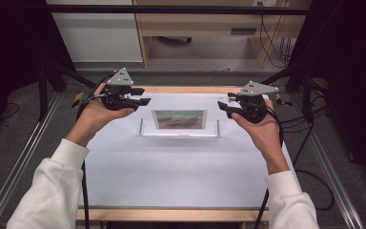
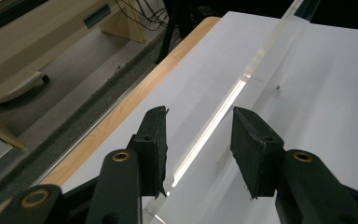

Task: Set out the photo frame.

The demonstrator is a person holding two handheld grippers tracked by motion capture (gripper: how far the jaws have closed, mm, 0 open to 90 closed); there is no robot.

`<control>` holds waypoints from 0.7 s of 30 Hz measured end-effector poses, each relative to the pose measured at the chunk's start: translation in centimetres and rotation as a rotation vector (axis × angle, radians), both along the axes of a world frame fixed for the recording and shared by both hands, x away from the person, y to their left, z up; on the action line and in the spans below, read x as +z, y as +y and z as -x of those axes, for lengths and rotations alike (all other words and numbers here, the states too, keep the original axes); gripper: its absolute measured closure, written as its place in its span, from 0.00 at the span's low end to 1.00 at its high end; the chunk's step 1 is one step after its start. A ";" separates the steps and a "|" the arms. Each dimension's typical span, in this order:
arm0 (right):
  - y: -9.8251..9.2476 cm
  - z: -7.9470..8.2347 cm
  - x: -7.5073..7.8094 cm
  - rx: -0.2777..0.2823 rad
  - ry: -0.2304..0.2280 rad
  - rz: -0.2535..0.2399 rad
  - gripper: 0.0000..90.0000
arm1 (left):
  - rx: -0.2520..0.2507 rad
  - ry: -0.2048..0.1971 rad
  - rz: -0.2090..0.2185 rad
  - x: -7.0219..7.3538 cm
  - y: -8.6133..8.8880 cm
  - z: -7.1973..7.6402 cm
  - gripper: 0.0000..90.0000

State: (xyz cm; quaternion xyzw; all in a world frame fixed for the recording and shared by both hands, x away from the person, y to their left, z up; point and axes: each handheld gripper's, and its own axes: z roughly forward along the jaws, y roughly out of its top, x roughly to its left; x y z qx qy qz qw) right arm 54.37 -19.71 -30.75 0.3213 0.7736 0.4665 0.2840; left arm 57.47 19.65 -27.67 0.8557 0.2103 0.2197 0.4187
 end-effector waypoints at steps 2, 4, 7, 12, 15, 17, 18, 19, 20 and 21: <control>0.0 -0.4 0.1 -0.006 0.006 -0.002 0.56 | 0.001 0.001 0.007 0.0 0.0 -0.4 0.62; 0.0 -0.8 0.1 -0.006 0.009 -0.003 0.56 | 0.007 0.004 0.018 0.0 0.0 -0.8 0.61; 0.0 -1.3 0.2 -0.009 0.017 -0.011 0.56 | 0.013 0.004 0.029 0.0 0.0 -1.2 0.60; -0.1 -2.0 0.3 -0.009 0.027 -0.015 0.56 | 0.045 -0.022 0.109 -0.1 0.0 -1.6 0.48; -0.1 -2.3 0.3 -0.010 0.034 -0.019 0.56 | 0.079 -0.060 0.175 0.3 0.2 -1.4 0.36; -0.1 -2.6 0.4 -0.012 0.039 -0.020 0.56 | 0.094 -0.085 0.210 0.7 0.4 -1.0 0.32; -0.1 -2.8 0.4 -0.014 0.041 -0.019 0.55 | 0.104 -0.092 0.218 0.8 0.5 -0.8 0.30; -0.1 -2.9 0.4 -0.016 0.042 -0.021 0.55 | 0.116 -0.094 0.225 0.8 0.7 -0.5 0.29; -0.1 -3.1 0.4 -0.018 0.047 -0.023 0.55 | 0.129 -0.087 0.236 0.9 0.9 -0.3 0.27; -0.1 -3.3 0.4 -0.019 0.047 -0.026 0.55 | 0.142 -0.087 0.250 0.9 1.1 0.0 0.23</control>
